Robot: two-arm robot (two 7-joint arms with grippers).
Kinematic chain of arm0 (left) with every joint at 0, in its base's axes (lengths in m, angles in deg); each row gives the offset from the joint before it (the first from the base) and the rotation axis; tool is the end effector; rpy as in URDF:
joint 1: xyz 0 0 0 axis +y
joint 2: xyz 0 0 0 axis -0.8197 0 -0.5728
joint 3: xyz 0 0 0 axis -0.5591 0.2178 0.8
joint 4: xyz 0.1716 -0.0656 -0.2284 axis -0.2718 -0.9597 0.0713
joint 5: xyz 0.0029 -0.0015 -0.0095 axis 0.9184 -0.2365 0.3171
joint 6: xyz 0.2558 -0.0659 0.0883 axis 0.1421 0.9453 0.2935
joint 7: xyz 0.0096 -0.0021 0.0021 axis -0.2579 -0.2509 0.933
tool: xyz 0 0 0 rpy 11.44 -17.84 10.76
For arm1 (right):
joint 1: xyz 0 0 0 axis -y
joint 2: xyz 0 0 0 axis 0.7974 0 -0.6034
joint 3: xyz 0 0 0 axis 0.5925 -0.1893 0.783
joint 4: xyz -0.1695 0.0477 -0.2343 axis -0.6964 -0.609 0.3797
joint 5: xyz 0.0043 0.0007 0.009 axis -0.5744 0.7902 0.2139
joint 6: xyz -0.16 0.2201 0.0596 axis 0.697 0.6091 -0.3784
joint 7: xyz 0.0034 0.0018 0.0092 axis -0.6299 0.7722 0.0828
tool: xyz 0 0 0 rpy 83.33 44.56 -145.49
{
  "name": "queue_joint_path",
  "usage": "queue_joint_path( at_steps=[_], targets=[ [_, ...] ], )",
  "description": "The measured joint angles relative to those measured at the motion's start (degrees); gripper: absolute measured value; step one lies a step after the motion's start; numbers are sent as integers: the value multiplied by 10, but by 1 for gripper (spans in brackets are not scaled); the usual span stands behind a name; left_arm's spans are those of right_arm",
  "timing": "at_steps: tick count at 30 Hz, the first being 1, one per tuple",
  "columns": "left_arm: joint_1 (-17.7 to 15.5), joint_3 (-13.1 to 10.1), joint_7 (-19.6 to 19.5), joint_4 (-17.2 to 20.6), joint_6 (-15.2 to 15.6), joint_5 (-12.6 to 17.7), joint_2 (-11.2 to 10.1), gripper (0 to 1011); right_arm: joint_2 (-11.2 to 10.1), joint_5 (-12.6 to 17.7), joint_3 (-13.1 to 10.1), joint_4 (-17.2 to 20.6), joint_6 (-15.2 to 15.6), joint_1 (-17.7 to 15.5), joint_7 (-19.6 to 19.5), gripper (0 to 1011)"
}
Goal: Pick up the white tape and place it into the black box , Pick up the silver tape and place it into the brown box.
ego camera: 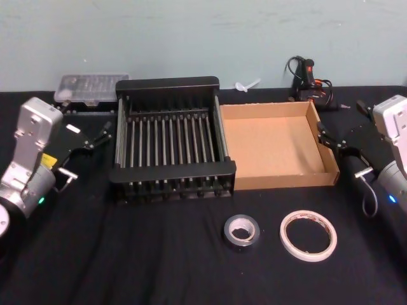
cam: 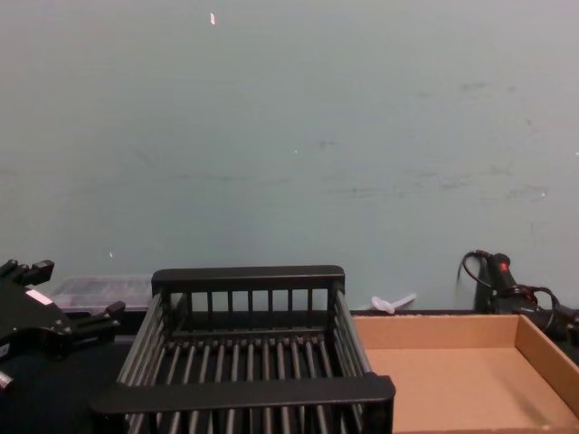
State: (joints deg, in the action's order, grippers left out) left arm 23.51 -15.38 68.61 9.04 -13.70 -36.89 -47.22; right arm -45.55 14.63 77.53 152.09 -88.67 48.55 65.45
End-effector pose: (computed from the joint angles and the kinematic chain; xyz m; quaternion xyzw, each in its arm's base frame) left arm 0.3300 0.0923 -0.2989 0.1414 -0.1325 0.5799 0.7913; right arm 0.3300 -0.0923 -0.2988 -0.1414 -0.1324 -0.5799 0.7913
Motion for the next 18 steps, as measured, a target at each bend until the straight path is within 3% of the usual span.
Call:
queue_joint_path(
  at_steps=[18],
  targets=[
    [0,0,0,0,0,0,0,1001,0,0,0,0,0,0,0,1000]
  ],
)
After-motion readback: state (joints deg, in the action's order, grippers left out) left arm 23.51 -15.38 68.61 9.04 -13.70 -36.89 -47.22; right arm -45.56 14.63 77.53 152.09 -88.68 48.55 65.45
